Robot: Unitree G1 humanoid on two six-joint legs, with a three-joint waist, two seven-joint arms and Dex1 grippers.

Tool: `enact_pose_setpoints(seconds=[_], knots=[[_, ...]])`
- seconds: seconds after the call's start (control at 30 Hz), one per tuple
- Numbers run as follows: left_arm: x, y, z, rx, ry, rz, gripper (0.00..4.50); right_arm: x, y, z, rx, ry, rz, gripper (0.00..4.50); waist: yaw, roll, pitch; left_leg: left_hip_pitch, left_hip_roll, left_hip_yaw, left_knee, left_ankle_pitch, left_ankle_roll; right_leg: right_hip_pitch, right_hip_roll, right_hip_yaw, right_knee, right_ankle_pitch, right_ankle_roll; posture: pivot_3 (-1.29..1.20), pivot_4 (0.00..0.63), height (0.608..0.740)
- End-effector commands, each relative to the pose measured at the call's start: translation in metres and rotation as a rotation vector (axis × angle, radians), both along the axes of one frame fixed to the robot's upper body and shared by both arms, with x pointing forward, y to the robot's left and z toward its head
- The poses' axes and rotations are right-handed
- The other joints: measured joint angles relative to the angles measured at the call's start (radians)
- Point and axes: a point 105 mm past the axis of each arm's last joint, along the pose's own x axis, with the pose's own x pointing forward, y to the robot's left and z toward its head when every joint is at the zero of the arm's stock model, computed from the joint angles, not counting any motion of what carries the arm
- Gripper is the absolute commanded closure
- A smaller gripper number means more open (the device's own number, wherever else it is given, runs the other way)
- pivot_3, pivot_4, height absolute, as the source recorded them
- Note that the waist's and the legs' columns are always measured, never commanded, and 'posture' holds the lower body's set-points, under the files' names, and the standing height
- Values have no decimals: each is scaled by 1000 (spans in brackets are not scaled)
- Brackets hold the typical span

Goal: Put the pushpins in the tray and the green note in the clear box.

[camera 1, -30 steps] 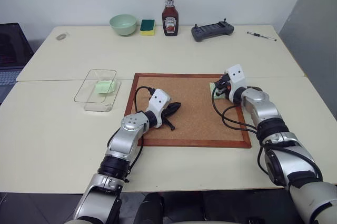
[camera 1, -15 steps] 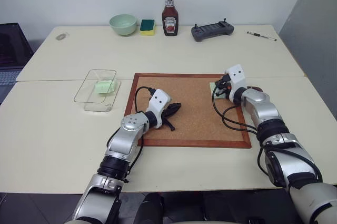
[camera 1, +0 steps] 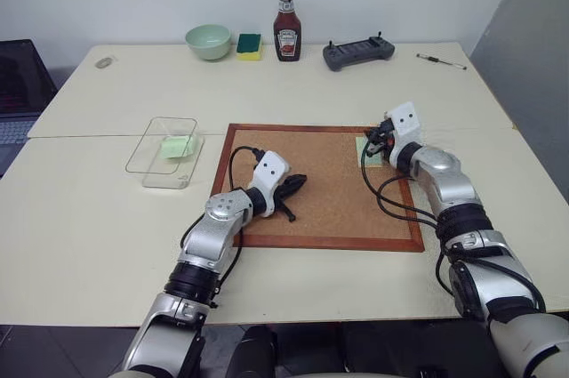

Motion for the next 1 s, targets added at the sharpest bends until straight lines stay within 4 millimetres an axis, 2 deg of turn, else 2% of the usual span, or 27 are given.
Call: enact_pose_setpoints(seconds=[0.03, 0.17, 0.27, 0.43, 0.53, 0.67, 0.83, 1.0], knots=[[-12, -3, -35, 60, 126, -21, 4500, -1, -2, 22, 29, -76, 5, 4448, 0, 0, 0, 0, 0, 0, 0, 0, 0, 0, 0, 0, 0, 0, 0, 0, 150, 740], [-12, -4, -36, 61, 126, -23, 4500, -4, -6, 30, 35, -100, 1, 4448, 2, 0, 0, 0, 0, 0, 0, 0, 0, 0, 0, 0, 0, 0, 0, 0, 150, 740], [-13, -5, -36, 60, 127, -24, 4500, -9, -16, 38, 28, -127, -16, 4448, 4, 0, 0, 0, 0, 0, 0, 0, 0, 0, 0, 0, 0, 0, 0, 0, 150, 740], [-13, -4, -37, 60, 123, -22, 4500, -29, -63, 48, -12, -134, -113, 4448, 14, 0, 0, -1, -1, -1, 0, 0, 0, 0, 0, 0, 0, 0, 0, 0, 150, 740], [-12, -4, -37, 65, 119, -27, 4500, -44, -84, 41, -71, -92, -145, 4448, 19, 1, -1, -1, -1, 0, -1, 0, 0, 0, 0, 0, -1, 0, 0, 0, 150, 740], [-11, -5, -37, 68, 117, -31, 4500, -58, -101, 31, -129, -36, -189, 4448, 17, 3, -2, 0, 0, 1, -1, 0, 0, 0, 0, 0, -1, 0, 0, 0, 150, 740], [-11, -8, -37, 70, 112, -42, 4500, -66, -108, 13, -227, 30, -195, 4448, 18, 4, -2, 1, 0, 2, 1, 0, 0, 1, 0, 1, -1, 0, 0, 0, 150, 740], [-10, -8, -36, 71, 107, -40, 4500, -66, -109, 3, -251, 75, -190, 4448, 20, 4, -2, 1, 0, 2, 1, 0, 0, 2, 0, 1, -1, 0, 0, 0, 150, 740]])
